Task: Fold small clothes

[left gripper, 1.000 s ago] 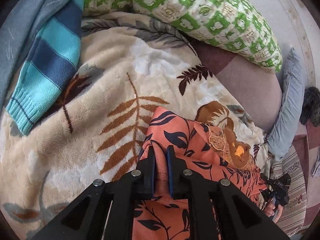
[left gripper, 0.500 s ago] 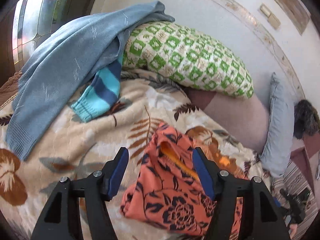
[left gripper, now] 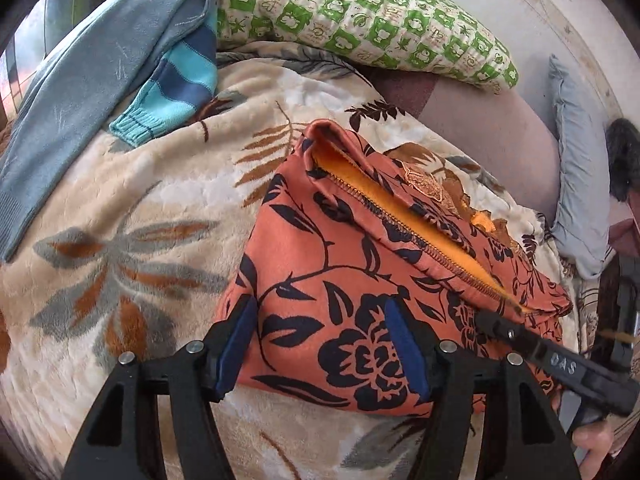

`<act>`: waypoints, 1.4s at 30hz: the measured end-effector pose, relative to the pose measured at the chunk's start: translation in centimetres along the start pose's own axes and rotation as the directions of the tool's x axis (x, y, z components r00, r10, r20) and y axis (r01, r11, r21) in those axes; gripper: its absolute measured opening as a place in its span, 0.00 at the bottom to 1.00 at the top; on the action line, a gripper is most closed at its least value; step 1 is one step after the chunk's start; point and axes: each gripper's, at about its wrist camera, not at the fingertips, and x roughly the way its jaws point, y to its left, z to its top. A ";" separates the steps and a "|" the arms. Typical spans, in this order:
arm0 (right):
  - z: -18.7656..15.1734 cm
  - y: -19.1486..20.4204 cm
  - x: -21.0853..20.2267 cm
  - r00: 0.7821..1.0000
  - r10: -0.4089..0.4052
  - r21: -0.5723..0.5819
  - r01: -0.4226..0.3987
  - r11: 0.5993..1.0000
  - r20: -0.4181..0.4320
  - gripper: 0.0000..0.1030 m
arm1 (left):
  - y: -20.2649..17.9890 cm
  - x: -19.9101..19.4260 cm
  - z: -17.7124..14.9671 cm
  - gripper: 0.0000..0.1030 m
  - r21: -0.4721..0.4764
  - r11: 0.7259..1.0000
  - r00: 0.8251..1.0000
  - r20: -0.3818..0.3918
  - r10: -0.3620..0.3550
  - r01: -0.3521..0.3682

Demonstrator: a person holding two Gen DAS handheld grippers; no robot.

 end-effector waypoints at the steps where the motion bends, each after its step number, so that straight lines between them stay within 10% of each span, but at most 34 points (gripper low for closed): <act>1: 1.2 -0.1 1.0 1.000 -0.020 0.012 0.020 1.000 0.004 0.41 | 0.2 0.4 0.3 0.65 -0.011 1.000 1.000 -0.010 -0.009 0.009; 11: 14.1 -3.9 0.7 0.962 -0.168 0.267 0.107 0.958 0.215 0.41 | 2.1 1.7 2.0 0.65 -0.080 0.996 0.999 -0.023 -0.032 0.030; 22: 7.5 -11.8 -10.6 0.954 -0.209 0.296 0.141 0.945 0.212 0.41 | 2.4 -0.6 0.9 0.65 -0.083 0.997 1.000 -0.005 0.010 -0.010; 29: 2.1 -13.8 -6.6 0.970 -0.230 0.254 0.204 0.945 0.075 0.41 | 2.4 0.7 0.9 0.65 -0.053 0.996 0.997 -0.012 0.073 -0.073; 35: 6.7 -18.5 -5.8 0.879 -0.439 0.378 0.349 0.858 0.186 0.40 | 1.9 2.0 0.7 0.65 -0.012 0.994 0.994 -0.022 0.111 -0.111; 39: 9.1 -22.8 -7.3 0.874 -0.451 0.548 0.289 0.785 0.184 0.41 | 2.0 2.1 1.2 0.66 -0.033 0.995 0.995 -0.028 0.097 -0.098; 42: 9.0 -21.2 -8.6 0.887 -0.394 0.506 0.232 0.830 0.240 0.41 | 1.9 1.6 1.6 0.66 -0.035 0.994 0.995 -0.013 0.102 -0.102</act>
